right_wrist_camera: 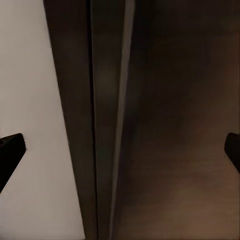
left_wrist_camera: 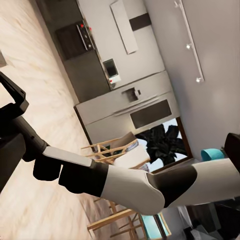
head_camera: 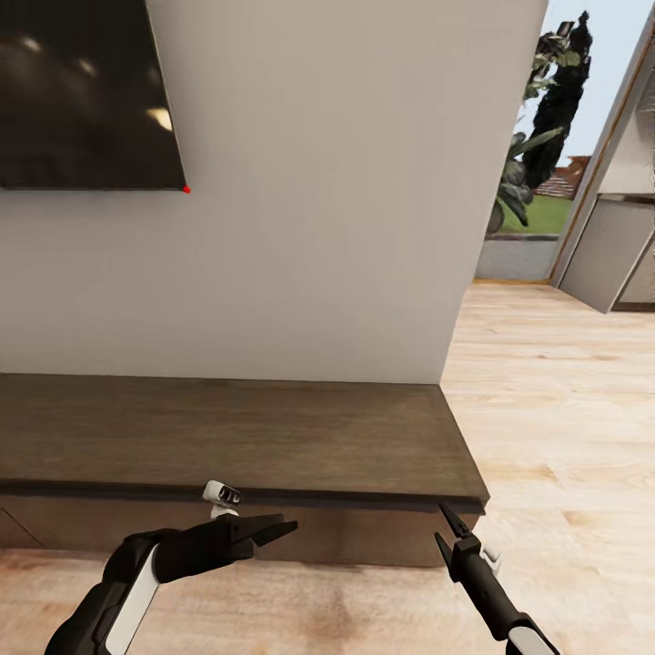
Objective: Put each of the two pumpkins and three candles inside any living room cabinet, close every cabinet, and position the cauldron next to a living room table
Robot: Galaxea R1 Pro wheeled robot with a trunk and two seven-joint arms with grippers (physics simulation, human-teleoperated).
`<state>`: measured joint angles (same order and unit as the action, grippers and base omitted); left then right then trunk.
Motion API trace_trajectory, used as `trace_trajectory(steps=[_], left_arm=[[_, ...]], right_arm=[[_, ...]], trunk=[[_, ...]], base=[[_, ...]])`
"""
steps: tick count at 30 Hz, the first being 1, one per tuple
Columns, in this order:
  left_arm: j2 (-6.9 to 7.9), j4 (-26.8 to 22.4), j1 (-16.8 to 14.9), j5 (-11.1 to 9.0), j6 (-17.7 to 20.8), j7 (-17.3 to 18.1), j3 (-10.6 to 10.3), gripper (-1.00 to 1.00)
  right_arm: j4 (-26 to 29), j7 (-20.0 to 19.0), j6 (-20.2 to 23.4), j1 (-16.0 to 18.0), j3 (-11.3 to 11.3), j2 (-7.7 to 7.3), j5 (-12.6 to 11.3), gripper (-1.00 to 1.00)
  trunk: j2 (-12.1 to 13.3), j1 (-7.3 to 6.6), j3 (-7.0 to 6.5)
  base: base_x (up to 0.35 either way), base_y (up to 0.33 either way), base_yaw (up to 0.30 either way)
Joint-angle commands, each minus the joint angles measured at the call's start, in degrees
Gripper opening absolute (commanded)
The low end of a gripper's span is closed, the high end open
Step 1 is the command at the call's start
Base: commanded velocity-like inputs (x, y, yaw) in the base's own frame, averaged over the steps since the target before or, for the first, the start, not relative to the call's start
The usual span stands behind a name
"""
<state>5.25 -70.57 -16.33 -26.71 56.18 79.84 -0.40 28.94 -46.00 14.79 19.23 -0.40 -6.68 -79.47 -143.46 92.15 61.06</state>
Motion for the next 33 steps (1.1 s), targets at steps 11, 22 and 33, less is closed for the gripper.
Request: trace_trajectory(steps=[11, 22, 33], left_arm=[[0.02, 0.0, 0.0, -0.2, 0.6, 0.0, 0.0, 1.0], [0.02, 0.1, 0.0, -0.2, 0.6, 0.0, 0.0, 1.0], [0.02, 0.1, 0.0, -0.2, 0.6, 0.0, 0.0, 1.0]], right_arm=[[0.0, -0.1, 0.6, 0.0, -0.1, -0.02, -0.6, 1.0], [0.0, -0.1, 0.9, 0.0, 0.0, 0.0, -0.5, 1.0], [0.0, -0.1, 0.9, 0.0, 0.0, 0.0, -0.6, 1.0]], trunk=[[0.1, -0.14, -1.07], [0.1, -0.19, -1.51], [0.1, -0.19, -1.51]], base=[[0.0, 0.0, 0.0], [0.0, 0.0, 0.0], [0.029, 0.007, 0.0]])
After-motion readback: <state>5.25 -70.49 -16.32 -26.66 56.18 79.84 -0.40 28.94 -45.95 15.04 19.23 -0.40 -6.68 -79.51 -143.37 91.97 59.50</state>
